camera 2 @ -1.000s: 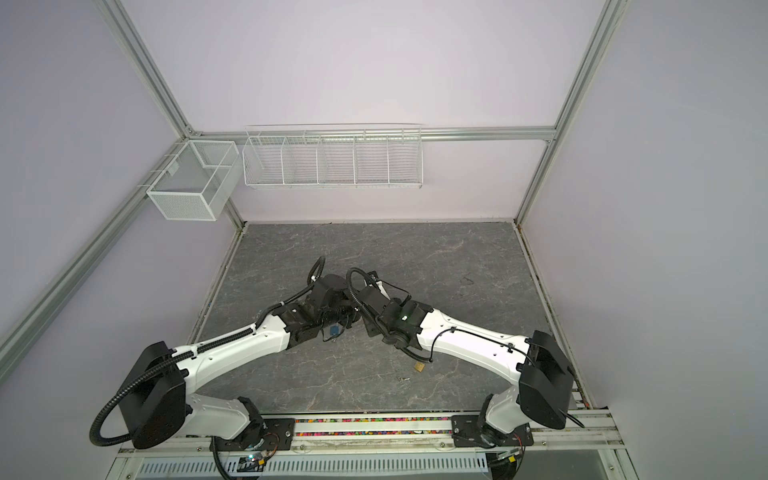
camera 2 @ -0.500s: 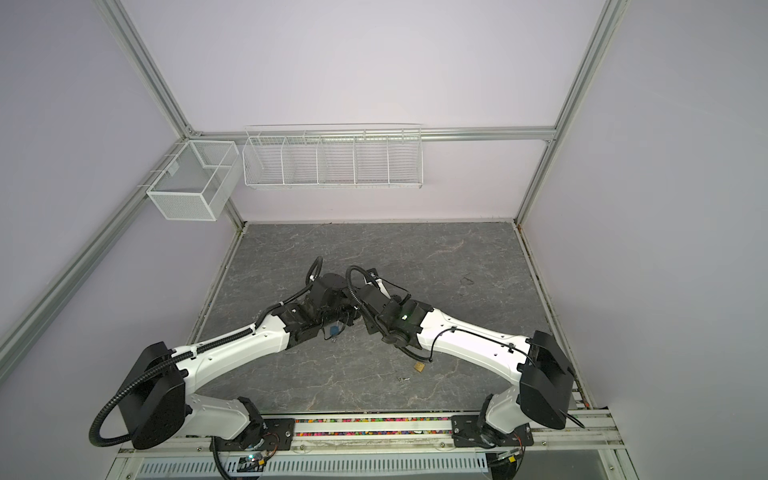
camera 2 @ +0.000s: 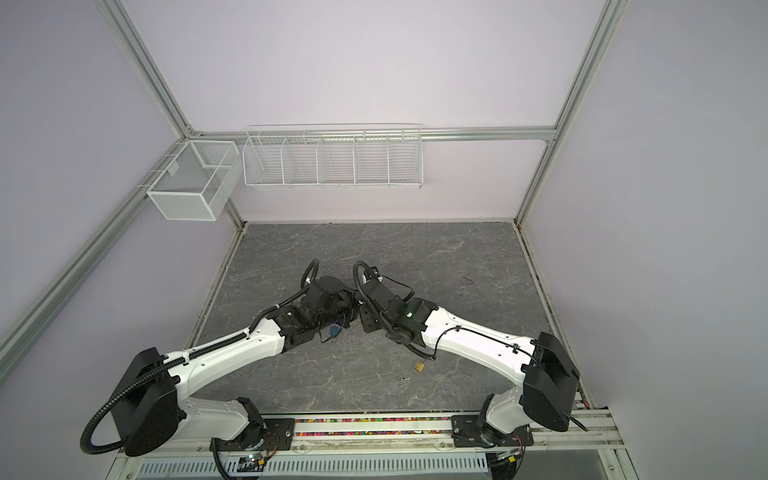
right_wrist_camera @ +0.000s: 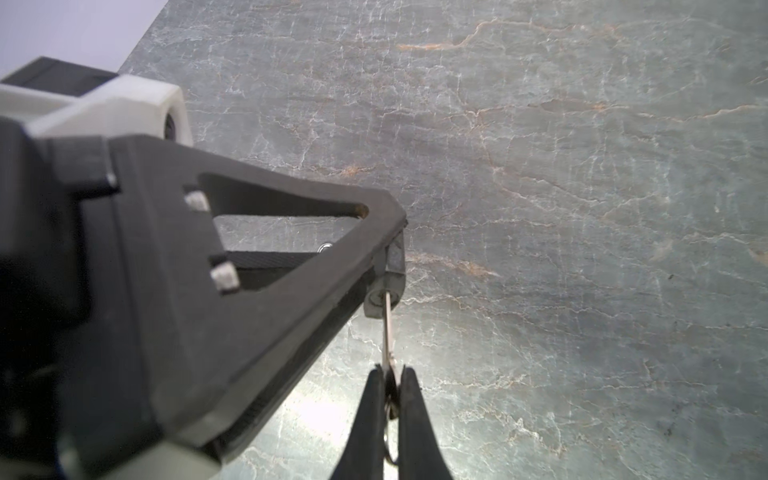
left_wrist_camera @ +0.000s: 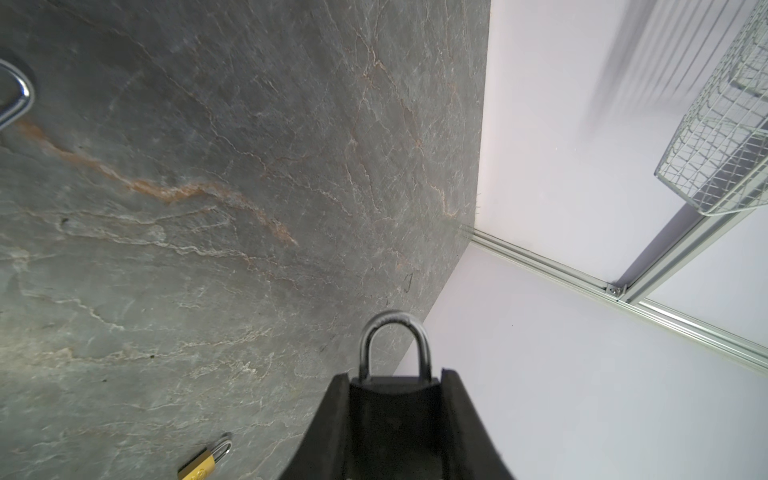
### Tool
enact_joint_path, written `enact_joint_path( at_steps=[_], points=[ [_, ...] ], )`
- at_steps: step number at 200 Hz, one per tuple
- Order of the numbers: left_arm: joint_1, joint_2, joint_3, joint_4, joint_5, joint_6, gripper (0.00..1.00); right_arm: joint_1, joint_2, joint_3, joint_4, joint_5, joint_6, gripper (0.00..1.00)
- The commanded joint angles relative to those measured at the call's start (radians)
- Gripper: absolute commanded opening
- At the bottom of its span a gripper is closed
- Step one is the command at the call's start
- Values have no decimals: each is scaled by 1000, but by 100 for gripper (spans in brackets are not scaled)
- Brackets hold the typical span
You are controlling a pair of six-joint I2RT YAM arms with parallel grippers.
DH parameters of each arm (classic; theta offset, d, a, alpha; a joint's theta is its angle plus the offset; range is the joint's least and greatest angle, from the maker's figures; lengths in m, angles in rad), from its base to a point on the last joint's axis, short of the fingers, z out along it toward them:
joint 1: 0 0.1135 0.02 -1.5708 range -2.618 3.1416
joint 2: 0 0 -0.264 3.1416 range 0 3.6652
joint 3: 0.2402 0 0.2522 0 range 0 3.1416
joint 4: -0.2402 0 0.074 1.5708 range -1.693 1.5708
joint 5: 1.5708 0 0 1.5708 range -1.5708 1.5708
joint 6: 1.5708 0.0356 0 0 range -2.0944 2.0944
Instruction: Unlock with the key
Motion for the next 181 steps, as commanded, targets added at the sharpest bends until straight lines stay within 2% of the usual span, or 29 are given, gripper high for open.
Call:
enact_joint_path(
  at_steps=[1, 9, 19, 27, 62, 99, 136, 151, 181],
  points=[
    [-37, -19, 0, 75, 119, -10, 0, 8, -66, -8, 219, -147, -2, 6],
    [-37, -21, 5, 71, 121, -8, 0, 6, -67, -3, 198, -130, -16, 7],
    [-39, -24, 17, 77, 122, 0, 0, 21, -42, 45, 102, -35, -26, 7],
    [-42, -28, 38, 54, 113, 14, 0, 25, -17, 73, 58, -8, -38, 7],
    [-56, -50, 79, -25, 60, 50, 0, 29, 21, 94, 31, 78, 5, 7],
    [-125, -72, 139, -147, -101, 118, 0, 30, 30, 110, 13, 117, 93, 7],
    [-145, -60, 162, -208, -172, 131, 0, 29, -5, 63, 93, 117, 167, 7],
    [-149, -60, 153, -192, -185, 133, 0, 29, -51, -16, 261, 46, 135, 7],
    [-150, -42, 157, -190, -181, 147, 0, 29, -65, -10, 313, -13, 95, 7]
  ],
)
